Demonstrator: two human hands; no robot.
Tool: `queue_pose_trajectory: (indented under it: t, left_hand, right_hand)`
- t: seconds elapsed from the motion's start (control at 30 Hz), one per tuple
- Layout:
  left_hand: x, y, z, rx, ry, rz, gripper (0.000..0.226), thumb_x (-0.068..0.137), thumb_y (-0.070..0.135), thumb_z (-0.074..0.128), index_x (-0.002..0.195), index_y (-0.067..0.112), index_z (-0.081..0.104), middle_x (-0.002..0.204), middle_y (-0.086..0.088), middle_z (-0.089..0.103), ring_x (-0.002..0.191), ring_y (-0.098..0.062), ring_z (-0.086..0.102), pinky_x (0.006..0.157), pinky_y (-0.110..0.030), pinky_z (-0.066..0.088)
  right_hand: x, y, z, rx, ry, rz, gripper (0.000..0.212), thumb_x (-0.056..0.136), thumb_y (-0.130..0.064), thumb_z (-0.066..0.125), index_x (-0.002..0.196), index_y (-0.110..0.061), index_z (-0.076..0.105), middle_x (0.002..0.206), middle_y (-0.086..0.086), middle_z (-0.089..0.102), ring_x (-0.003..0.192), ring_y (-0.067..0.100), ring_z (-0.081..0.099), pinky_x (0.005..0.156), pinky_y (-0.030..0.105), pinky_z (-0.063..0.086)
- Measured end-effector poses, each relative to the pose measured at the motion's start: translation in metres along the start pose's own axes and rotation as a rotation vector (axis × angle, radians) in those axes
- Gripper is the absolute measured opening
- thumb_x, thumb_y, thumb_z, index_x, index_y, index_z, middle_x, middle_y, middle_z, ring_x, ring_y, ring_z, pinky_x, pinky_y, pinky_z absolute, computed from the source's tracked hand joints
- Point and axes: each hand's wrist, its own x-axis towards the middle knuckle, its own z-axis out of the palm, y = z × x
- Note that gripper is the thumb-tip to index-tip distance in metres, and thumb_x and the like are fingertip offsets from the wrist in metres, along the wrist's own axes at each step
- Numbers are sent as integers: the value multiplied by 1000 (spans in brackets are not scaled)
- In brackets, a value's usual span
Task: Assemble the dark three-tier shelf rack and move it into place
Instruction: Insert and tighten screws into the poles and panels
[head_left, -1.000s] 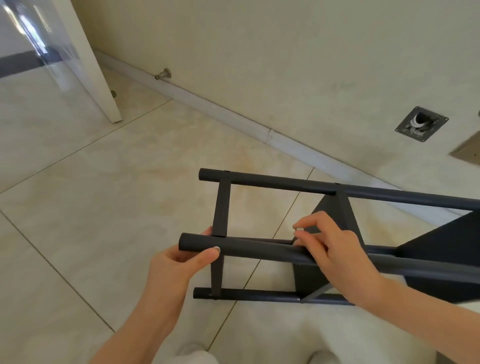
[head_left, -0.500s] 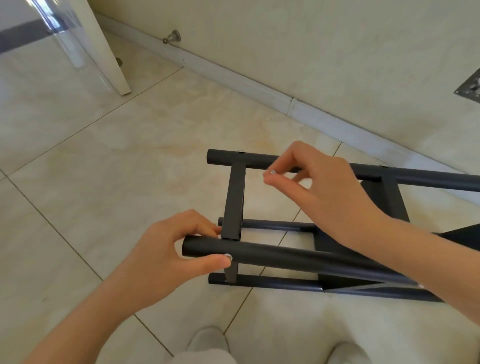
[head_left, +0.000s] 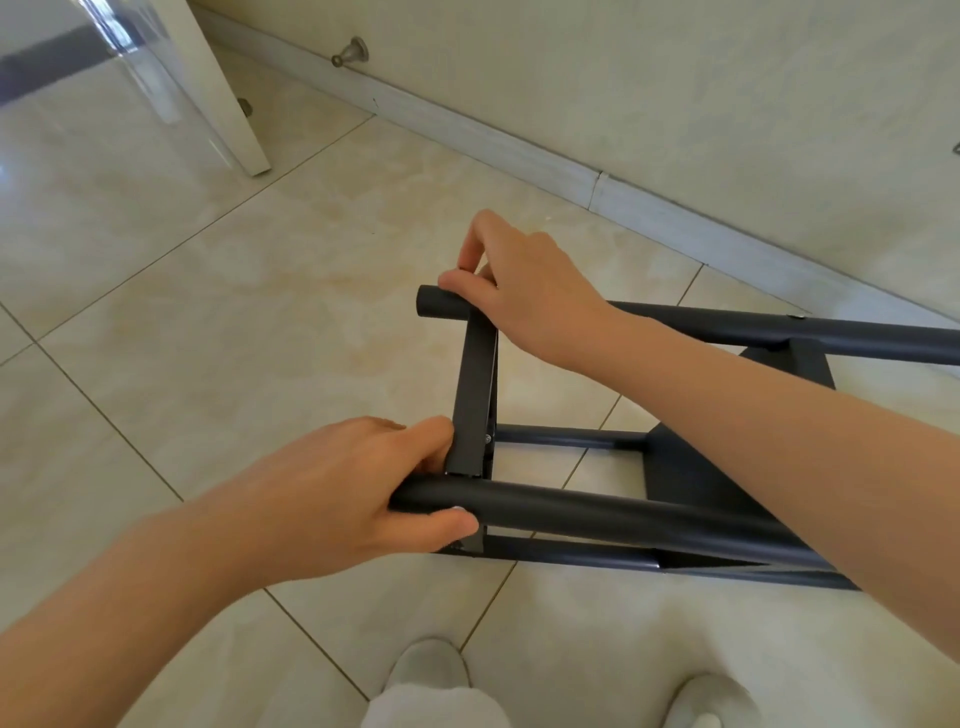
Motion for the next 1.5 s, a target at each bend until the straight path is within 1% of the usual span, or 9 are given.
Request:
queue_pose_trajectory:
  t: [0.3, 0.4, 0.5, 0.6, 0.83, 1.1, 1.3, 1.43, 1.5]
  left_hand:
    - [-4, -10, 15, -140, 160, 127, 24, 77, 77, 44, 76, 55, 36, 83, 17, 51, 82, -12, 47, 71, -10, 37]
    - [-4, -12, 23, -143, 284, 198, 34, 82, 62, 56, 70, 43, 30, 60, 10, 43, 68, -15, 53, 79, -2, 35]
    - [-2, -15, 29, -149, 355, 267, 38, 84, 55, 59, 72, 43, 26, 56, 20, 31, 52, -8, 41, 100, -22, 41]
    - [0, -18, 32, -122, 425, 320, 35, 87, 52, 61, 78, 42, 29, 57, 24, 27, 50, 0, 33, 100, -42, 46]
    - [1, -23, 41, -58, 534, 405, 40, 85, 54, 67, 72, 17, 56, 61, 18, 39, 55, 1, 32, 103, -45, 45]
    - [0, -20, 51, -176, 593, 336, 41, 80, 53, 70, 67, 18, 53, 63, 20, 37, 57, 3, 37, 102, -50, 46]
    - [1, -16, 53, -328, 602, 263, 45, 75, 52, 73, 83, 15, 50, 90, 3, 50, 84, -24, 51, 83, -52, 47]
    - [2, -15, 51, -231, 596, 308, 61, 80, 53, 70, 127, 15, 61, 141, 1, 51, 141, -27, 39, 113, -47, 36]
    - [2, -14, 49, -171, 563, 315, 68, 84, 52, 67, 139, 14, 56, 152, 0, 48, 151, -27, 27, 122, -52, 23]
  right_hand:
    - [-5, 2, 1, -16, 3, 0, 22, 97, -40, 57, 98, -19, 51, 82, 3, 69, 76, 21, 66, 75, 42, 55]
    - [-9, 2, 3, -5, 1, -24, 22, 97, -39, 58, 96, -19, 50, 84, -1, 70, 75, 18, 65, 73, 40, 55]
    - [-11, 2, 4, 9, -6, -43, 22, 96, -38, 60, 95, -19, 49, 85, -1, 71, 76, 18, 66, 74, 40, 55]
    - [-12, 2, 4, 18, -6, -44, 22, 95, -39, 61, 93, -20, 49, 86, -1, 71, 77, 17, 66, 75, 39, 55]
    - [-16, -2, 8, -29, 5, -80, 22, 96, -40, 60, 93, -22, 47, 89, 0, 74, 77, 15, 66, 76, 35, 53]
    - [-17, -6, 10, -77, 21, -73, 23, 96, -41, 59, 94, -21, 48, 89, -3, 74, 80, 18, 67, 81, 40, 52]
    - [-17, -7, 10, -81, 20, -65, 23, 96, -42, 57, 96, -21, 50, 89, -4, 73, 81, 17, 67, 82, 40, 51]
    - [-17, -6, 10, -85, 22, -62, 24, 97, -43, 57, 99, -19, 52, 91, -4, 73, 83, 16, 67, 83, 39, 51]
    - [-17, -6, 10, -86, 24, -57, 24, 97, -43, 57, 99, -19, 53, 91, -4, 73, 84, 16, 67, 84, 38, 51]
